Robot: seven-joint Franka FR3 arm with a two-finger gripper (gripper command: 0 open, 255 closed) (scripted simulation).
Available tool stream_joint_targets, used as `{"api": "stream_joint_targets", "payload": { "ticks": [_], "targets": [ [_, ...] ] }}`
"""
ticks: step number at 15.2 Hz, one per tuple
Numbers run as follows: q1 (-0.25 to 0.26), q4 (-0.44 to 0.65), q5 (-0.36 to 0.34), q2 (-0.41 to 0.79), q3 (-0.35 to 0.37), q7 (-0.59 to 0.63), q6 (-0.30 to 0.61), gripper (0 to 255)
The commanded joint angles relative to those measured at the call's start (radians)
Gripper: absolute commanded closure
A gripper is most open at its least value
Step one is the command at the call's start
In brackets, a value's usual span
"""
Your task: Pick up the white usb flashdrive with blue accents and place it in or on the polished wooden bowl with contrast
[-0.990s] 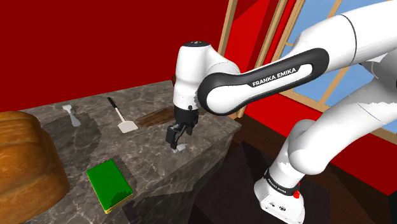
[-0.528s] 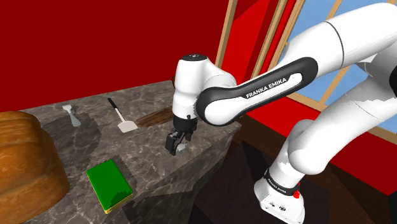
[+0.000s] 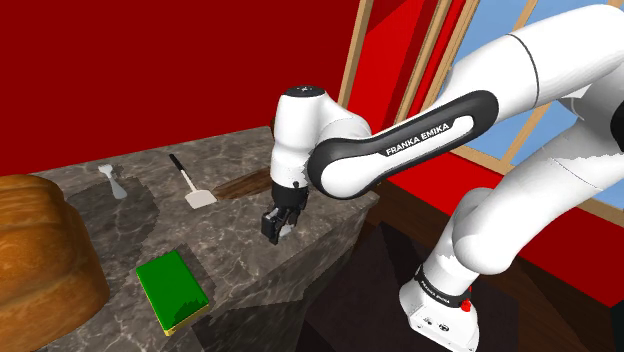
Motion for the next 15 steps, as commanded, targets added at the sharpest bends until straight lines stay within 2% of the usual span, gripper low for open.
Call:
{"api": "stream_joint_targets", "payload": {
  "ticks": [1, 8, 15],
  "targets": [
    [0.0, -0.001, 0.0, 0.001, 0.0, 0.0, 0.0, 255],
    [0.0, 0.0, 0.0, 0.0, 0.0, 0.0, 0.0, 255],
    [0.005, 0.054, 0.013, -0.054, -0.021, -0.016, -0.106, 255]
  ]
}}
